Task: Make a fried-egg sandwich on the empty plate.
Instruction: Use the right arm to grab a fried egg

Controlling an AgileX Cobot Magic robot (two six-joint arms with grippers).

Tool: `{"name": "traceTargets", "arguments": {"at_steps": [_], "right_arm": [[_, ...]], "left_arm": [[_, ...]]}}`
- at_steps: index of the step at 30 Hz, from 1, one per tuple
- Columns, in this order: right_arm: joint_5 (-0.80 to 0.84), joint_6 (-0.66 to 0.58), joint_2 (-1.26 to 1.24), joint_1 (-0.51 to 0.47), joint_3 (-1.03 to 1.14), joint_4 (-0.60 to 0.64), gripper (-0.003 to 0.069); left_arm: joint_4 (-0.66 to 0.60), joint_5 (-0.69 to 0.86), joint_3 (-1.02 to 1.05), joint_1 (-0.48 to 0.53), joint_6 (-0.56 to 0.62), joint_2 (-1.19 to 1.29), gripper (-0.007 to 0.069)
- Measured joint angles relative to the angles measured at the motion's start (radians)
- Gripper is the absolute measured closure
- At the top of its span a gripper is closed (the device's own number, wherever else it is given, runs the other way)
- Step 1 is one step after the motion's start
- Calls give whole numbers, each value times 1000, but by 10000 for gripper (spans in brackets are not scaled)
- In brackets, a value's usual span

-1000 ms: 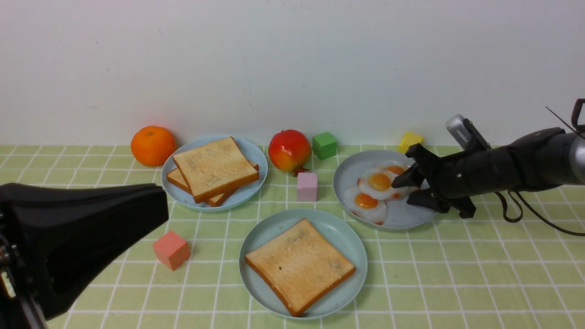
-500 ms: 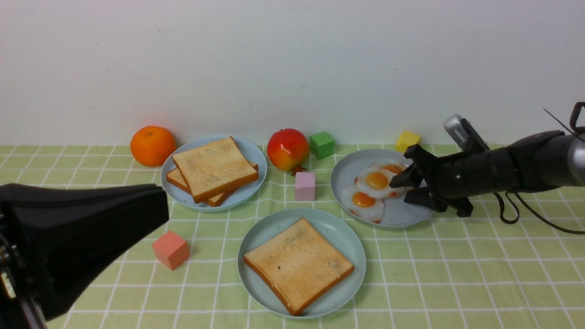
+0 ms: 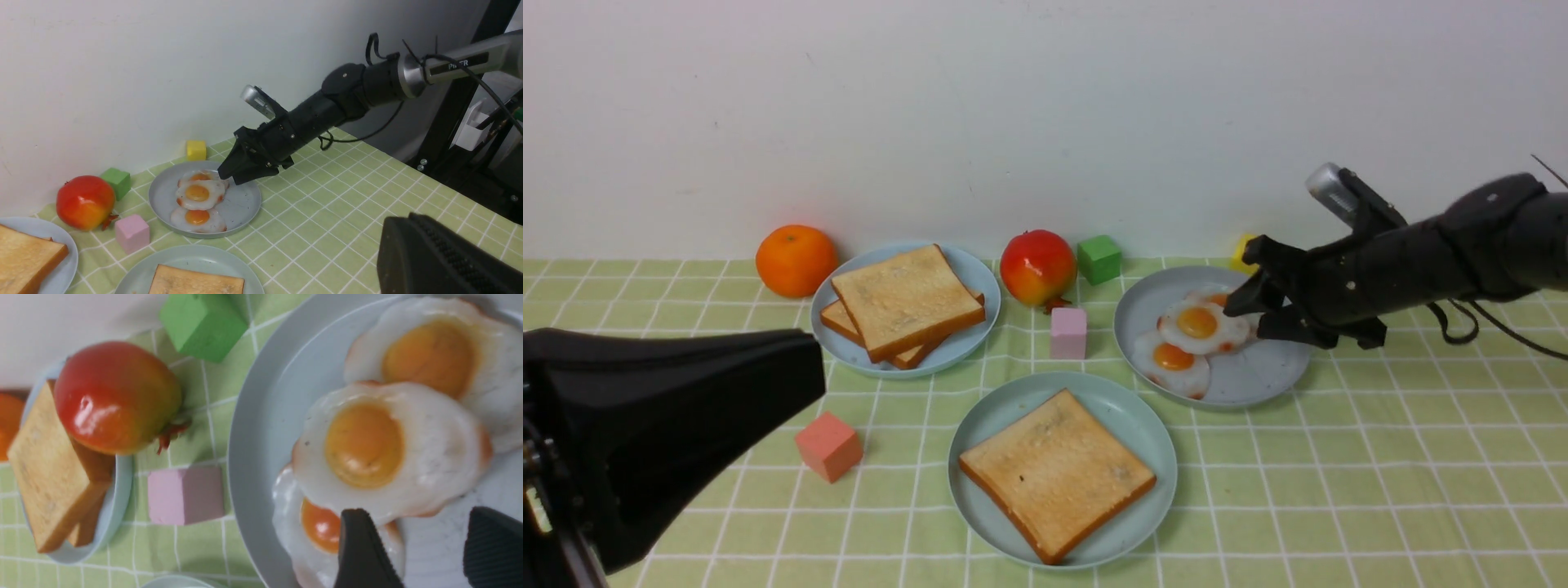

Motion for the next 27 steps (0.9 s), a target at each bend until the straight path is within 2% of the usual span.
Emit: {"name": "traceTargets", "arguments": {"at_steps": [2,3,4,5,6,7,10,16,20,27], "right_arm": [[25,97,0,17,-36,-114,292],[55,220,1,38,-84,-243,292],[60,235,1,42,-96,-258,292],[94,370,3,52,-132,-383,292],[94,370,3,53,-135,-383,292],[123,491,6,54,-148,-482,292],[147,573,26,47,-151,-539,292],[145,559,97,41,-151,-455,292],[102,498,133,41,-151,-338,292],[54,468,140,41,-153,-294,292]], "left_arm": [[0,0,0,0,0,0,638],[0,0,0,0,0,0,638],[0,0,0,0,0,0,638],[0,0,0,0,0,0,638],[0,0,0,0,0,0,638],[0,0,0,0,0,0,638],[0,0,0,0,0,2,638],[0,3,0,0,0,19,638],[0,5,0,0,0,32,638],[0,6,0,0,0,32,638]]}}
